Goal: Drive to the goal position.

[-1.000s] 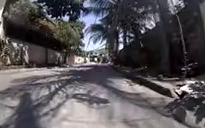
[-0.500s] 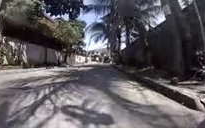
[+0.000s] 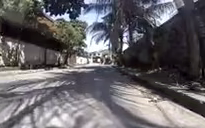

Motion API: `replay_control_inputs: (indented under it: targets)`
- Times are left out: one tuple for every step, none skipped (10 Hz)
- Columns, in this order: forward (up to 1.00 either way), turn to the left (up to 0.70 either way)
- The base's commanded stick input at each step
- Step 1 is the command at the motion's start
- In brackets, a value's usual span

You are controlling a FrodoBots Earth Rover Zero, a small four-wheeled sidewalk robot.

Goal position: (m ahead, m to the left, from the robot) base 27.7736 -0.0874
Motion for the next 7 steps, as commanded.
replay_control_inputs:
  targets:
    - [1.0, 0.0]
    - [1.0, 0.0]
    - [1.0, 0.0]
    - [1.0, 0.0]
    - [1.0, -0.4]
    - [1.0, -0.4]
    - [1.0, -0.4]
